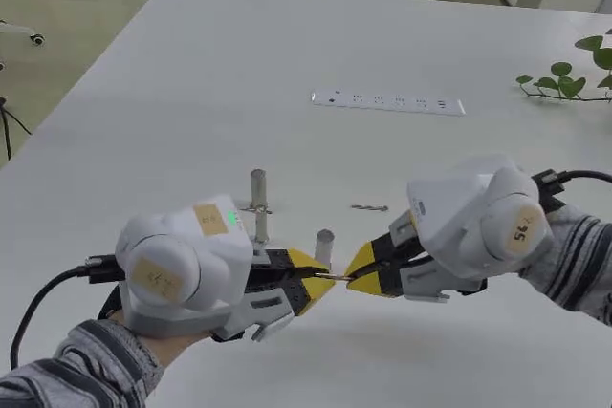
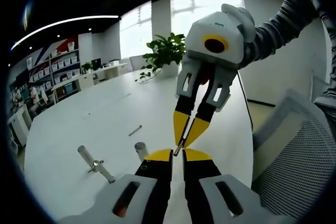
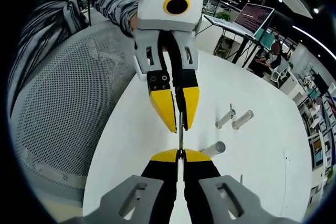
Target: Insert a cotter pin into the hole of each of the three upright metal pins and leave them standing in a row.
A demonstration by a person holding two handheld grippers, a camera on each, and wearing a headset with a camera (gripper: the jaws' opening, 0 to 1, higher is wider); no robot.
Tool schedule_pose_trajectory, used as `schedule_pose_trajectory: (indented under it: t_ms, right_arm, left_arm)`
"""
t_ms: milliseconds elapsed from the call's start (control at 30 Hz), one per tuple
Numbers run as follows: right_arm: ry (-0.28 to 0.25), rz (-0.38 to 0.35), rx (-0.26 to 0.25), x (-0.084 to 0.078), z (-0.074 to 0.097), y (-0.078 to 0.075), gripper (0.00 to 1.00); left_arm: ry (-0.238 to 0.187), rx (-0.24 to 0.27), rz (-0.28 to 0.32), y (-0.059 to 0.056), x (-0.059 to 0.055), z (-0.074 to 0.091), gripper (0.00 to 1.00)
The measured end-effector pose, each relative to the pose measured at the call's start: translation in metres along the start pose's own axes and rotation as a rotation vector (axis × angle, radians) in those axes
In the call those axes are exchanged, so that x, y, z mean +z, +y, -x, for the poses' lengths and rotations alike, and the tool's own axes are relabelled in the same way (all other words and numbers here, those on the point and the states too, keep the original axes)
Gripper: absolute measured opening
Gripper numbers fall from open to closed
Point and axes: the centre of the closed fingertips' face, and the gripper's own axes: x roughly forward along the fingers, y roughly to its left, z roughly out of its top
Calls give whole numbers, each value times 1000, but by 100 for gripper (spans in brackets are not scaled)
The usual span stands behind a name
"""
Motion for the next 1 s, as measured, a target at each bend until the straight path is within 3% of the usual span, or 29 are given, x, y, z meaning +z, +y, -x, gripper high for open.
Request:
schedule_pose_trajectory:
  t_ms: [100,267,633,1000]
  right_arm:
    - [22,-10,-29,-6,2,-7,0]
    - [86,-37,-74,-24,3,-19,0]
    - [149,-111,-124,-51,0,-36,0]
    - [187,-139,-135,-66,-8,-48,0]
  left_arm:
    - [-5,34,7,4,-2,-2,15]
    - [-20,84,44,12,-5,-4,18]
    - [-88,227,150,37,-6,-14,25]
    - [-45,306,207,53,-24,-31,26]
